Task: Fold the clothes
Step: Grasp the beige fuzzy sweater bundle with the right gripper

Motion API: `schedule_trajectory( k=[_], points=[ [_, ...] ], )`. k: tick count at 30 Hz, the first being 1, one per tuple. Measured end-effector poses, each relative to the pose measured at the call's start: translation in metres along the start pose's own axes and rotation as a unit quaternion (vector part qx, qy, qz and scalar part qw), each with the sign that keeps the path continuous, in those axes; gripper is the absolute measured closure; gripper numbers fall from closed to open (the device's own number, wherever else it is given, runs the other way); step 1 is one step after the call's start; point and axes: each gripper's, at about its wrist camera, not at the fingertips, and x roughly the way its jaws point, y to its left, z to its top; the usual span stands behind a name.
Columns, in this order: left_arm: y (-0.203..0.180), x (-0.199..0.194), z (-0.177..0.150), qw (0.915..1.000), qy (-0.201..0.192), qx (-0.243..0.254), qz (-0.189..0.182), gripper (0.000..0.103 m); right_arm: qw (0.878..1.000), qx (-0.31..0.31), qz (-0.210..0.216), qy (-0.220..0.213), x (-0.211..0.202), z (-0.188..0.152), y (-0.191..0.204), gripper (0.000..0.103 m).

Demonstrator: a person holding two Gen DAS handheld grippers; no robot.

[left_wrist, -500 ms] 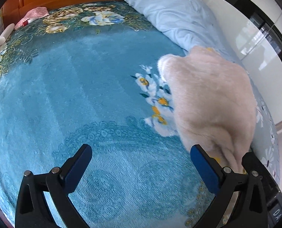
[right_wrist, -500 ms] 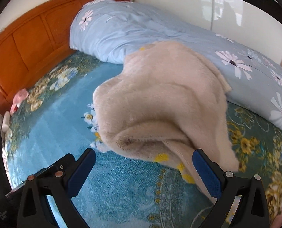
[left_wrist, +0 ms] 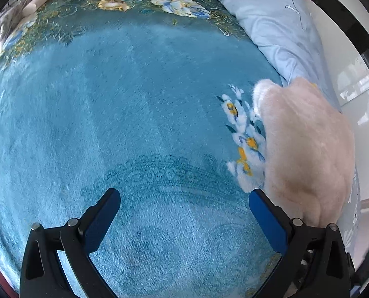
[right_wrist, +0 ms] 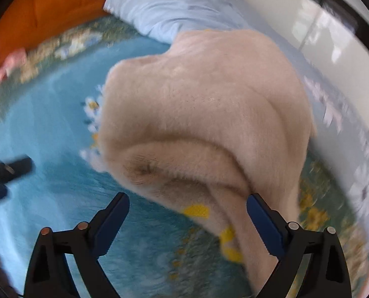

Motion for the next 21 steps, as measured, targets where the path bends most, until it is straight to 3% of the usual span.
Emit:
schedule_trajectory(
  k=[3, 6, 10, 16, 17, 21],
  points=[
    [0.008, 0.003, 0.000, 0.9997, 0.019, -0.013, -0.008, 0.000, 0.996, -0.068, -0.057, 0.004, 0.015, 0.000, 0.007, 0.021],
    [0.017, 0.003, 0.000, 0.9991, 0.031, -0.023, -0.014, 0.000, 0.984, -0.125, -0.130, 0.000, 0.027, 0.004, 0.011, 0.027],
    [0.022, 0.000, -0.003, 0.9989, 0.040, -0.016, -0.020, 0.000, 0.970, -0.164, -0.175, -0.026, 0.029, 0.013, 0.020, 0.041],
    [0.043, -0.013, -0.005, 0.9977, 0.054, -0.024, -0.034, 0.000, 0.967, -0.130, -0.192, -0.104, -0.021, 0.030, 0.020, 0.071],
    [0.049, -0.017, -0.005, 0.9973, 0.056, -0.027, -0.037, 0.000, 0.965, -0.120, -0.196, -0.125, -0.034, 0.032, 0.017, 0.082],
    [0.067, -0.032, -0.006, 0.9966, 0.062, -0.027, -0.047, 0.000, 0.961, -0.080, -0.194, -0.179, -0.096, 0.052, 0.005, 0.090]
  ],
)
